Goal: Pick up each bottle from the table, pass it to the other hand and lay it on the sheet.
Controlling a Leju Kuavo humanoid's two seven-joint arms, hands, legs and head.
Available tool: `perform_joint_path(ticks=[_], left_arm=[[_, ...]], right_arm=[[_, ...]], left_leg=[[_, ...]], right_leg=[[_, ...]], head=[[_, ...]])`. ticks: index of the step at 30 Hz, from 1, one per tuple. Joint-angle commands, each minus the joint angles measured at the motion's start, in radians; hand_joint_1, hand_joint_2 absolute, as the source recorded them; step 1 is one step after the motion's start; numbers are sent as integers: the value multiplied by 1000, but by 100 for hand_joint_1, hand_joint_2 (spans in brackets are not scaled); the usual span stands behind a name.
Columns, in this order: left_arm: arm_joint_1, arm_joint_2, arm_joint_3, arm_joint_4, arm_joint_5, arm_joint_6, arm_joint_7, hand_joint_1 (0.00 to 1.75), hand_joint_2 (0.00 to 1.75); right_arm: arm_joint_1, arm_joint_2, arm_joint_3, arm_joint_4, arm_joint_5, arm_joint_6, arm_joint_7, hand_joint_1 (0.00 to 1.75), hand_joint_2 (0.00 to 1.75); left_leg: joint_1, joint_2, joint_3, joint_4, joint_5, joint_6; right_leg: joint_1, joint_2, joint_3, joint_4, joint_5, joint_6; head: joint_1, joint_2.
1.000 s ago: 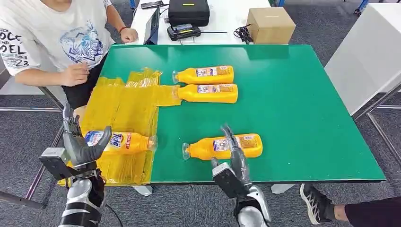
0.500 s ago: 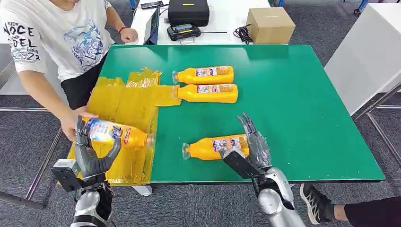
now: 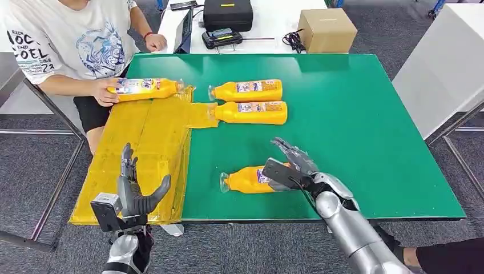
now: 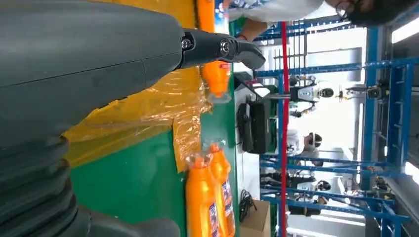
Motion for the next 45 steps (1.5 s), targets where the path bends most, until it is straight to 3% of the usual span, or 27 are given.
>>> perform_joint_path(ticks=[1, 15, 19, 29, 45], left_arm=[[-48, 16, -50, 0, 2, 35, -19, 0, 175], [-80, 14, -81, 66, 44, 3, -19, 0, 175], [-84, 8, -87, 92, 59, -7, -19, 0, 175], [-75, -3, -78, 97, 79, -21, -14, 0, 175], [-72, -13, -69, 98, 86, -39, -12, 0, 175]], right_arm=[[-166, -109, 163, 158, -144, 167, -52, 0, 175], [-209, -152, 323, 185, -230, 199, -69, 0, 175], [-248, -154, 414, 218, -202, 174, -37, 0, 175], [-286, -134, 502, 268, -119, 137, 36, 0, 175], [-301, -110, 548, 318, -88, 113, 56, 0, 175]], left_leg=[[1, 1, 1, 2, -1, -1], [0, 0, 1, 0, 0, -1], [1, 1, 3, 0, -1, -2], [1, 1, 3, 0, -1, -1], [0, 0, 2, 0, -1, -1]], right_leg=[[1, 0, 1, 1, -1, -2], [1, 0, 2, -1, 0, -1], [1, 1, 3, 0, 0, -2], [1, 1, 3, -1, 0, -1], [1, 0, 2, -1, 0, -1]], head=[[0, 0], [0, 0], [0, 0], [0, 0], [0, 0]])
